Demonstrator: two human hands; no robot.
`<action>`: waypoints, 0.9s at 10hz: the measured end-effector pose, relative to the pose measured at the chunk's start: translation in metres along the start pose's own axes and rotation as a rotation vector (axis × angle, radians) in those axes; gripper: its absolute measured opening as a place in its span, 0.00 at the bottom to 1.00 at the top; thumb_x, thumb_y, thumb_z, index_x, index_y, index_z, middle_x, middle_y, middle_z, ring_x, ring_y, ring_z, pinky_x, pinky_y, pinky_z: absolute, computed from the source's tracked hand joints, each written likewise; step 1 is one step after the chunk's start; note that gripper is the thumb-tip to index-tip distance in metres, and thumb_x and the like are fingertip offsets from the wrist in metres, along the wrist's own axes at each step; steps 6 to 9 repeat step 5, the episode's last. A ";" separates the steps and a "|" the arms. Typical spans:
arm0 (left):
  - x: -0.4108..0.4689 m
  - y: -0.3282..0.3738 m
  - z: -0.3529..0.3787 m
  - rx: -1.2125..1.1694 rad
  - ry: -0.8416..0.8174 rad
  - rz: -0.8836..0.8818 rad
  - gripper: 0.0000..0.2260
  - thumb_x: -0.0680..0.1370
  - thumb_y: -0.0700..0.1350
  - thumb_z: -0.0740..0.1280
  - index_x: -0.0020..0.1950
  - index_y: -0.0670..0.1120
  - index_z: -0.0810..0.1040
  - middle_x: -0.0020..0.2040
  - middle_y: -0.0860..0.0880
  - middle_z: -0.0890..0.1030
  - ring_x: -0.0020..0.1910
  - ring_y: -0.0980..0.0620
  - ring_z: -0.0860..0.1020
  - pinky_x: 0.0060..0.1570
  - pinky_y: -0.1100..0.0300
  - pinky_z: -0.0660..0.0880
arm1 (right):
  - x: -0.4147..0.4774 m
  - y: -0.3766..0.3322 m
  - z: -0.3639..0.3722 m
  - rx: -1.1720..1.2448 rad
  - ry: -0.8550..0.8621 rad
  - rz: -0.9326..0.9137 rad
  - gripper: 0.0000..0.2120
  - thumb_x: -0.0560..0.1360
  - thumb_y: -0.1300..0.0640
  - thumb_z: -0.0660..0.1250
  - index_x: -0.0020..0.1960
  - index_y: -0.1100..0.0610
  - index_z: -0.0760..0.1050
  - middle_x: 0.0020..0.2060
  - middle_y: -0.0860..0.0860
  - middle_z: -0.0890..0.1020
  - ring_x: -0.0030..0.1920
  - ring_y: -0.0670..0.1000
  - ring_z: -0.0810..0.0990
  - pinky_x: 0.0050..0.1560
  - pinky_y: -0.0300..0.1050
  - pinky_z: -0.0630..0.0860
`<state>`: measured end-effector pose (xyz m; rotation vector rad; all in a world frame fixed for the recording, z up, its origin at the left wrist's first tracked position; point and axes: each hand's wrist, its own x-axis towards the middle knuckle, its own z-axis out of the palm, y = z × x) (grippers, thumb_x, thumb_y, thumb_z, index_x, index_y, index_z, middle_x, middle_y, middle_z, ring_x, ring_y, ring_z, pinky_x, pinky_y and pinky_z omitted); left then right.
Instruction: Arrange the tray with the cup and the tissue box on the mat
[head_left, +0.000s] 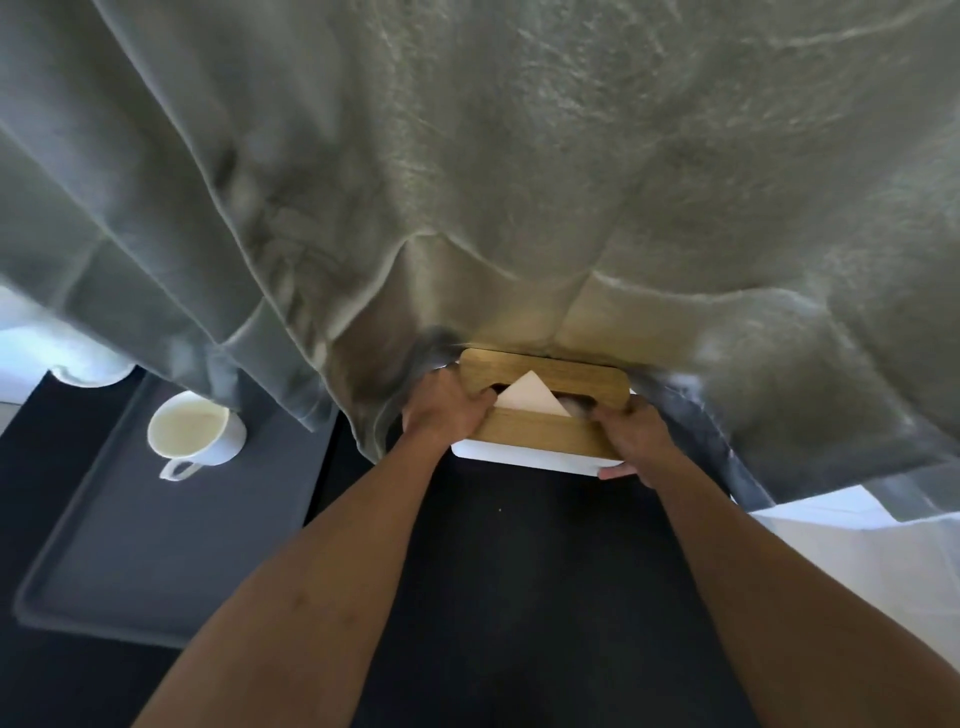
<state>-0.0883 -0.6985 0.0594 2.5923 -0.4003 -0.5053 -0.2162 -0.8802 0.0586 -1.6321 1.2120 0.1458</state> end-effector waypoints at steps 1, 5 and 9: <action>-0.027 -0.006 -0.013 -0.098 -0.019 -0.002 0.24 0.75 0.61 0.62 0.62 0.47 0.77 0.61 0.44 0.80 0.60 0.42 0.77 0.54 0.51 0.74 | -0.024 0.009 0.001 0.057 0.018 -0.064 0.25 0.76 0.46 0.65 0.69 0.55 0.68 0.60 0.54 0.71 0.61 0.60 0.73 0.45 0.61 0.83; -0.038 -0.030 0.014 -0.057 -0.174 -0.002 0.22 0.82 0.57 0.53 0.65 0.45 0.74 0.59 0.42 0.81 0.58 0.41 0.78 0.59 0.47 0.74 | -0.012 0.043 0.019 0.027 0.145 -0.046 0.33 0.76 0.38 0.53 0.69 0.62 0.66 0.63 0.61 0.75 0.59 0.63 0.76 0.61 0.64 0.76; -0.038 -0.030 0.014 -0.057 -0.174 -0.002 0.22 0.82 0.57 0.53 0.65 0.45 0.74 0.59 0.42 0.81 0.58 0.41 0.78 0.59 0.47 0.74 | -0.012 0.043 0.019 0.027 0.145 -0.046 0.33 0.76 0.38 0.53 0.69 0.62 0.66 0.63 0.61 0.75 0.59 0.63 0.76 0.61 0.64 0.76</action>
